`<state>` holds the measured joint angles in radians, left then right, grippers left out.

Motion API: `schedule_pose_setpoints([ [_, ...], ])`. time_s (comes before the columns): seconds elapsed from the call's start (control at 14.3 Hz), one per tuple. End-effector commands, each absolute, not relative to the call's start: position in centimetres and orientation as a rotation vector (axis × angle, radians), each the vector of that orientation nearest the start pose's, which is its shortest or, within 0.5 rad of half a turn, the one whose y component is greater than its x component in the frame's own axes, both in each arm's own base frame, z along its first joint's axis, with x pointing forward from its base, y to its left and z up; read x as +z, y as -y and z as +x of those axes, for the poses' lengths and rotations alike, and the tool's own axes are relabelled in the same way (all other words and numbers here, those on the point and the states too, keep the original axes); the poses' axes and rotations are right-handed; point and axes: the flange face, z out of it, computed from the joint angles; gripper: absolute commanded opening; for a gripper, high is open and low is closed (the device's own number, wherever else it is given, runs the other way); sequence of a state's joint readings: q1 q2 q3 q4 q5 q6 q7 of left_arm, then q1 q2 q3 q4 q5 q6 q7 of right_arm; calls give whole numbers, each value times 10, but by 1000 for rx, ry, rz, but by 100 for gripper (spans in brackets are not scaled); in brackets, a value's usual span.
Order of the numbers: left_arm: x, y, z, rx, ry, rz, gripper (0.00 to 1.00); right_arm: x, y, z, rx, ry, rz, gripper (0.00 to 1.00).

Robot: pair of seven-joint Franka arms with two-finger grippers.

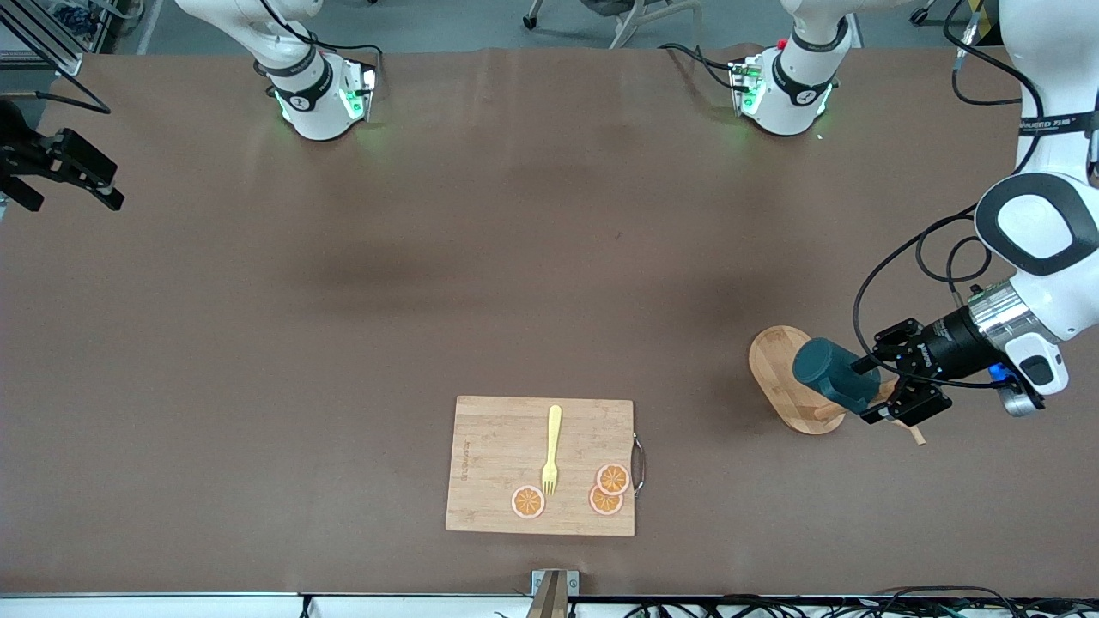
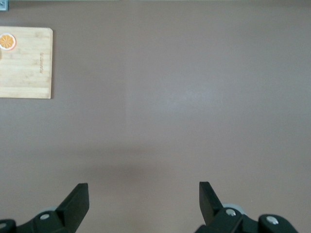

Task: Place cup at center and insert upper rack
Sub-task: 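Slide the mug handle onto the mug tree peg with the left gripper, then open the left gripper and draw it back from the mug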

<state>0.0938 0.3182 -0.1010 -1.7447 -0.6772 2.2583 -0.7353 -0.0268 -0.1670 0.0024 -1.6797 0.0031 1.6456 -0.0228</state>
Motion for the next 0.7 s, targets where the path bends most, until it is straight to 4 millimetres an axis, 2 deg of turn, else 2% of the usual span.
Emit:
schedule_pose_setpoints([
  [0.0,441,23,663,41,-1284,2262,100,675,14,504,-195,-15,-3144,100],
  [0.21,480,25,651,68,-1237,2287,100,673,7,501,-155,9,-3146,100],
  [0.35,512,27,638,148,-1182,2382,100,668,0,504,-126,31,-3148,100],
  [0.42,530,31,631,203,-1145,2437,100,667,-1,505,-123,33,-3148,100],
  [0.63,561,51,606,260,-1025,2647,100,666,1,508,-135,14,-3146,100],
])
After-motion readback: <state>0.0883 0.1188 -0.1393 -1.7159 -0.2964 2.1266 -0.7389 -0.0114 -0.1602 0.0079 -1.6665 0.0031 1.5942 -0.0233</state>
